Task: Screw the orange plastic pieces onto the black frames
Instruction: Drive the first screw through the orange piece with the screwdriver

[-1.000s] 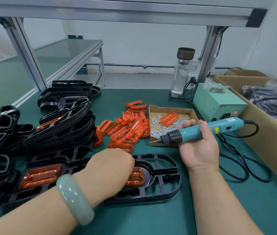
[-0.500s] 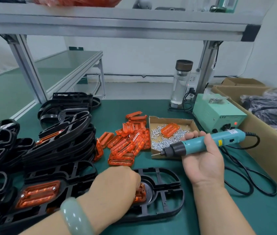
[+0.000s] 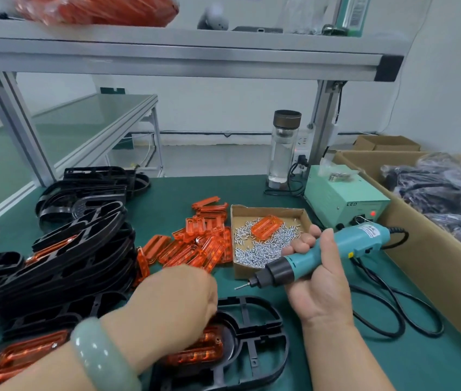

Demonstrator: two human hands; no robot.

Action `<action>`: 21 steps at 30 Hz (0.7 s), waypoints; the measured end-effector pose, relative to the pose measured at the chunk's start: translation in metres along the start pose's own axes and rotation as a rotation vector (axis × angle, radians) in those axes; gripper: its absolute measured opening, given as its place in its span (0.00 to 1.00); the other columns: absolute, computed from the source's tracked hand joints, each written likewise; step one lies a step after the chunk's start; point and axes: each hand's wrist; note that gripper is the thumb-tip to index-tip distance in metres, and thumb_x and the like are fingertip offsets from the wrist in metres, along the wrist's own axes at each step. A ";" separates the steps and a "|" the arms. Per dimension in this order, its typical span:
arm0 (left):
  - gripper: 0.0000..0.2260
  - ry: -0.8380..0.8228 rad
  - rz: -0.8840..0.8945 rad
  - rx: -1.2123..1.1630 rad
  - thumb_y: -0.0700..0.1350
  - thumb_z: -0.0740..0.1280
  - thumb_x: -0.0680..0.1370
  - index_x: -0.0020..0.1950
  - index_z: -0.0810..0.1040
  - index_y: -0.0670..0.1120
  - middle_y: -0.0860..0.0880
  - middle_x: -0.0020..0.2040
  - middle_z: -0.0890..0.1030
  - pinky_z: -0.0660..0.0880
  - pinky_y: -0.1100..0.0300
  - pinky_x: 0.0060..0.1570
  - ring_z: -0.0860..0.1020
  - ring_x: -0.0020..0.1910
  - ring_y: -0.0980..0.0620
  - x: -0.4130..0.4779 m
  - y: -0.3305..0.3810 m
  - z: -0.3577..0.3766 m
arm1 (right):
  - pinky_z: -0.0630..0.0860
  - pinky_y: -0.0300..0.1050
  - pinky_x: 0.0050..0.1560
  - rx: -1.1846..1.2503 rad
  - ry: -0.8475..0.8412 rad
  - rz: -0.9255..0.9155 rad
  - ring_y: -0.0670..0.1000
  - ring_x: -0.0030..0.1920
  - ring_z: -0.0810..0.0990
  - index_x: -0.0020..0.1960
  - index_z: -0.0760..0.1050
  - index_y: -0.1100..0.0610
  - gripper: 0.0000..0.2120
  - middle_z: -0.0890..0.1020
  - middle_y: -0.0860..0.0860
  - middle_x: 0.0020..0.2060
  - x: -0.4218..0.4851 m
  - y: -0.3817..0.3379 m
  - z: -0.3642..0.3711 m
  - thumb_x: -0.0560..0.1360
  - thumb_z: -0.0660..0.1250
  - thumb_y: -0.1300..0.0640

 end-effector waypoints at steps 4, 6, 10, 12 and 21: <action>0.08 0.176 0.007 -0.142 0.48 0.61 0.78 0.52 0.80 0.53 0.56 0.50 0.81 0.73 0.61 0.52 0.77 0.50 0.55 0.036 0.006 -0.016 | 0.76 0.38 0.33 0.017 0.028 0.001 0.43 0.27 0.72 0.48 0.71 0.55 0.09 0.72 0.46 0.30 0.001 0.000 -0.001 0.71 0.67 0.54; 0.08 0.215 0.021 -0.186 0.47 0.63 0.78 0.53 0.81 0.51 0.54 0.51 0.82 0.74 0.60 0.53 0.78 0.52 0.53 0.058 0.012 -0.019 | 0.75 0.38 0.32 0.032 0.043 0.010 0.43 0.27 0.72 0.48 0.72 0.55 0.08 0.72 0.46 0.30 0.001 -0.001 -0.001 0.71 0.67 0.55; 0.14 0.106 0.053 -0.154 0.41 0.61 0.79 0.62 0.78 0.51 0.50 0.61 0.79 0.72 0.56 0.61 0.76 0.60 0.51 0.101 0.024 -0.013 | 0.75 0.37 0.32 0.035 0.049 0.007 0.44 0.27 0.72 0.47 0.72 0.55 0.08 0.72 0.46 0.29 0.000 -0.001 -0.001 0.70 0.67 0.55; 0.20 0.008 0.083 -0.082 0.36 0.60 0.79 0.68 0.73 0.52 0.51 0.67 0.75 0.70 0.55 0.64 0.73 0.64 0.51 0.113 0.029 -0.009 | 0.76 0.37 0.32 0.042 0.049 0.006 0.44 0.27 0.72 0.48 0.72 0.55 0.08 0.72 0.46 0.29 0.001 -0.001 -0.001 0.70 0.67 0.56; 0.21 -0.196 0.105 0.246 0.34 0.59 0.77 0.67 0.72 0.51 0.46 0.62 0.76 0.71 0.53 0.56 0.75 0.59 0.43 0.126 0.041 -0.007 | 0.76 0.38 0.33 0.055 0.040 0.001 0.44 0.27 0.72 0.48 0.72 0.55 0.08 0.73 0.46 0.30 0.003 -0.001 -0.002 0.70 0.67 0.56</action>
Point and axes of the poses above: each hand's wrist, its own x-axis towards the middle knuckle, its own z-axis out of the palm, y = z × x
